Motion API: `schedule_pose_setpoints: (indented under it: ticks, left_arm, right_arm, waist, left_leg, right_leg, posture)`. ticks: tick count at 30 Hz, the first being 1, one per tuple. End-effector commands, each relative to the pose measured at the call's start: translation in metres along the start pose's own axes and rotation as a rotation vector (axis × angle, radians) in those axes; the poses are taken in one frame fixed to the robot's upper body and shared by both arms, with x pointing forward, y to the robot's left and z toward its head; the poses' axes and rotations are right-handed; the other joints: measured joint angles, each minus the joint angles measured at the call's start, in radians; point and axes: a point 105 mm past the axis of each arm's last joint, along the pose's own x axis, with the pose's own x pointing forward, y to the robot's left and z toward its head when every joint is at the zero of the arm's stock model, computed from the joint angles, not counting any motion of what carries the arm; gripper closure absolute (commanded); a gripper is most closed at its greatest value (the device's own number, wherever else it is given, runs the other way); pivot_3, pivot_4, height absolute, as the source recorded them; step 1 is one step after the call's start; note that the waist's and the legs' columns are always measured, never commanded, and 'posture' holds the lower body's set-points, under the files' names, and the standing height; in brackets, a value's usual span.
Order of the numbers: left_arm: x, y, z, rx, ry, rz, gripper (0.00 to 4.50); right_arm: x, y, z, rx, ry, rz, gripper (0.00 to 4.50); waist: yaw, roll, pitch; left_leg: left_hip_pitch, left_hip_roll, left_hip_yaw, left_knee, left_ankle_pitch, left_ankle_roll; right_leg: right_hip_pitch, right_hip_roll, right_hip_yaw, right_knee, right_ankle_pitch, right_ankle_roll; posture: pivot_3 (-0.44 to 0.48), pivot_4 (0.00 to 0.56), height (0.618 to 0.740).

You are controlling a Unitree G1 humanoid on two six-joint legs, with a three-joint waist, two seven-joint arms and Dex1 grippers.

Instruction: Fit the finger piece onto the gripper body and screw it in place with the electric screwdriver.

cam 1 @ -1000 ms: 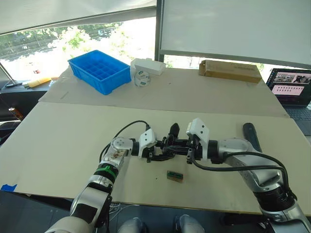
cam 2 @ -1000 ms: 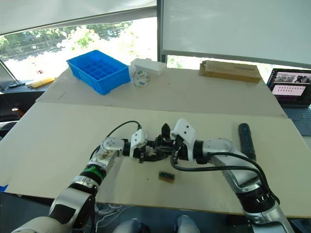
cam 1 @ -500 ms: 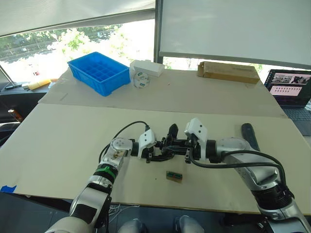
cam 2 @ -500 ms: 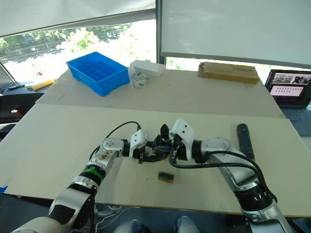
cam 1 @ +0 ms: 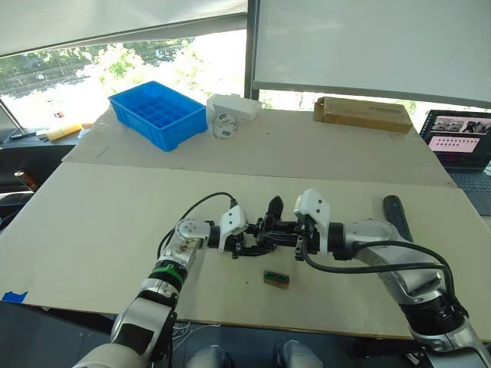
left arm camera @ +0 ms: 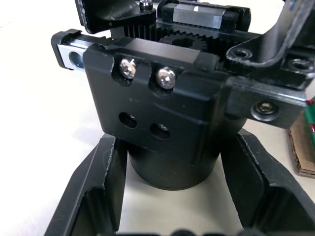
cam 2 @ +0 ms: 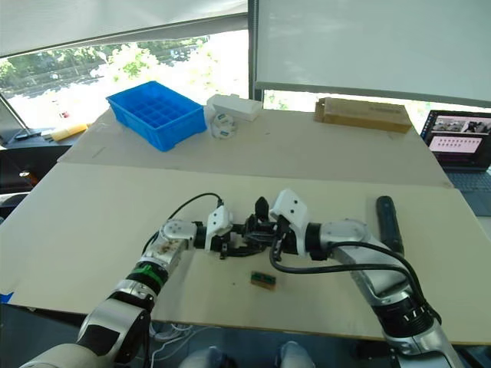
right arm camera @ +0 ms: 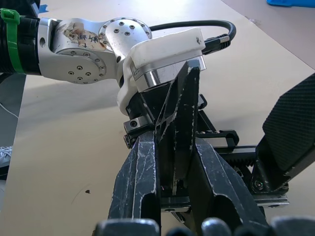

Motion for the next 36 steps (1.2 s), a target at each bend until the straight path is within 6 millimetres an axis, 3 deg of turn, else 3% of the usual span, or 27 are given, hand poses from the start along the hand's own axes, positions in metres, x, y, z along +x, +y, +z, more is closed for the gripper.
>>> schedule_pose_setpoints:
  ticks: [1, 4, 6, 15, 25, 26, 29, 32, 36]
  left_arm:
    - [0.012, -0.014, -0.004, -0.008, 0.008, -0.071, 2.21]
    - [0.012, -0.013, -0.004, -0.008, 0.009, -0.069, 2.21]
    - [0.012, -0.013, -0.005, -0.011, 0.009, -0.067, 2.21]
    - [0.011, -0.012, -0.006, -0.018, 0.009, -0.054, 2.21]
    - [0.007, -0.006, -0.001, -0.044, -0.041, -0.007, 2.21]
    - [0.004, -0.005, 0.003, -0.034, -0.057, -0.007, 1.14]
    - [-0.006, -0.003, 0.013, 0.001, -0.082, -0.005, 0.04]
    - [-0.025, -0.001, 0.016, 0.016, -0.068, 0.01, 0.04]
    - [-0.062, 0.001, 0.01, 0.001, -0.022, 0.063, 0.04]
  right_arm:
    - [0.001, 0.004, -0.003, 0.021, -0.007, 0.021, 4.11]
    - [0.002, 0.002, 0.02, -0.011, -0.115, 0.008, 4.11]
    - [0.001, 0.002, 0.03, -0.044, -0.158, 0.007, 3.1]
    - [-0.004, 0.008, 0.038, -0.131, -0.236, 0.025, 0.02]
    - [-0.031, 0.012, 0.066, -0.214, -0.423, -0.007, 0.02]
    - [-0.038, 0.014, 0.071, -0.226, -0.443, -0.023, 0.0]
    - [-0.054, 0.021, 0.08, -0.279, -0.456, -0.06, 0.0]
    - [-0.072, 0.028, 0.085, -0.314, -0.45, -0.123, 0.0]
    - [-0.106, 0.025, 0.075, -0.255, -0.416, -0.287, 0.0]
  waist:
    - [0.001, 0.0, 0.0]
    - [0.001, 0.0, 0.0]
    - [0.001, 0.0, 0.0]
    - [0.007, 0.0, 0.0]
    - [0.007, 0.0, 0.0]
    - [0.007, 0.0, 0.0]
    - [0.007, 0.0, 0.001]
    - [0.004, 0.0, 0.002]
    - [0.004, 0.0, 0.002]
  left_leg:
    - [0.0, 0.0, 0.0, 0.0, 0.0, 0.0]
    - [-0.001, 0.0, 0.0, 0.0, 0.0, 0.0]
    - [-0.002, 0.0, 0.0, 0.0, 0.0, 0.0]
    - [-0.005, -0.001, -0.001, 0.0, 0.0, 0.0]
    - [-0.005, -0.001, -0.001, 0.0, 0.0, 0.0]
    - [-0.005, -0.001, -0.001, 0.0, 0.0, 0.0]
    - [-0.007, -0.001, -0.002, 0.0, 0.0, 0.0]
    - [-0.008, -0.001, -0.002, 0.0, 0.0, 0.0]
    - [-0.007, 0.0, -0.003, 0.0, 0.0, -0.001]
  right_leg:
    - [0.0, 0.0, 0.0, 0.0, 0.0, 0.0]
    - [0.0, 0.0, 0.0, 0.0, 0.0, 0.0]
    - [-0.002, 0.0, 0.0, 0.0, 0.0, 0.0]
    - [-0.003, 0.004, -0.003, 0.0, 0.0, 0.001]
    - [-0.003, 0.004, -0.003, 0.0, 0.0, 0.001]
    - [-0.003, 0.004, -0.003, 0.0, 0.0, 0.001]
    - [-0.004, 0.004, -0.003, 0.0, 0.0, 0.001]
    - [-0.005, 0.005, -0.003, 0.0, 0.0, 0.001]
    - [-0.005, 0.006, -0.003, 0.0, -0.001, -0.001]
  posture:
    - [0.0, 0.15, 0.74]
    - [0.0, 0.15, 0.74]
    - [0.0, 0.15, 0.74]
    - [0.0, 0.15, 0.74]
    - [0.0, 0.15, 0.74]
    - [0.0, 0.15, 0.74]
    - [0.0, 0.15, 0.74]
    - [0.0, 0.15, 0.74]
    - [0.0, 0.15, 0.74]
